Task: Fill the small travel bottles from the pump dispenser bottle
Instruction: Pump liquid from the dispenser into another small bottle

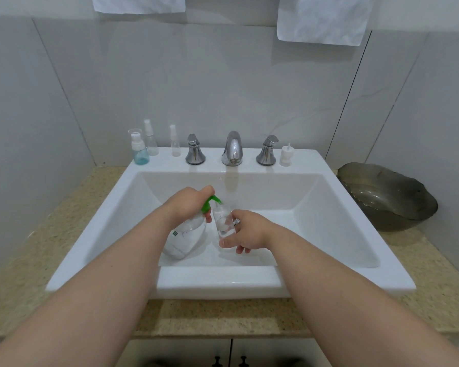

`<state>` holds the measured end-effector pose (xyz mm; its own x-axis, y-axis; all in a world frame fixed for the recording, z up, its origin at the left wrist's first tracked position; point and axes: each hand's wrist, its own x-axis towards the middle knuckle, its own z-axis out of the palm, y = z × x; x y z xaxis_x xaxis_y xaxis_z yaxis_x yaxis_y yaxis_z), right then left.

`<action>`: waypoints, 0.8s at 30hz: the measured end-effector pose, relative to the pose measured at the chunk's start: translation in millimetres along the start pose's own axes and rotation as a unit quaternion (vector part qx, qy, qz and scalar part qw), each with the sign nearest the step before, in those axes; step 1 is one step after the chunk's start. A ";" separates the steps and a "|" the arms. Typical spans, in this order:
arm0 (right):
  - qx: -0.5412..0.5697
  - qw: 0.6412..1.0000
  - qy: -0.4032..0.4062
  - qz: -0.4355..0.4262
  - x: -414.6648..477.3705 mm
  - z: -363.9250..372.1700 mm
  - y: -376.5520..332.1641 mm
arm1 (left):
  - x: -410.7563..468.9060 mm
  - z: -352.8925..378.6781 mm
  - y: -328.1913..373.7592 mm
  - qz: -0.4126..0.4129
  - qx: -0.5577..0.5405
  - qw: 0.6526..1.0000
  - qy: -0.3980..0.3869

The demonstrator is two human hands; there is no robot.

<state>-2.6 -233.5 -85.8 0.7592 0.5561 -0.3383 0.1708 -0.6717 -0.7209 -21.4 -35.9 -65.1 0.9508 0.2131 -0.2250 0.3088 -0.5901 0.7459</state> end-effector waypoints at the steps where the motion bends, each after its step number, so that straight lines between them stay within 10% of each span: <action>1: 0.000 1.000 0.000 0.000 -0.3 -0.3 -0.2 | 0.6 0.0 -0.9 0.001 0.002 1.000 -0.001; 24: 0.019 1.000 -0.001 0.004 0.0 -0.6 -0.1 | 3.6 0.7 -2.8 -0.019 -0.019 1.000 0.006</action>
<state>-2.2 -233.7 -85.4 0.7595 0.5513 -0.3453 0.1409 -0.6576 -0.7400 -18.8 -34.0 -68.4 0.9382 0.2432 -0.2463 0.3426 -0.5512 0.7608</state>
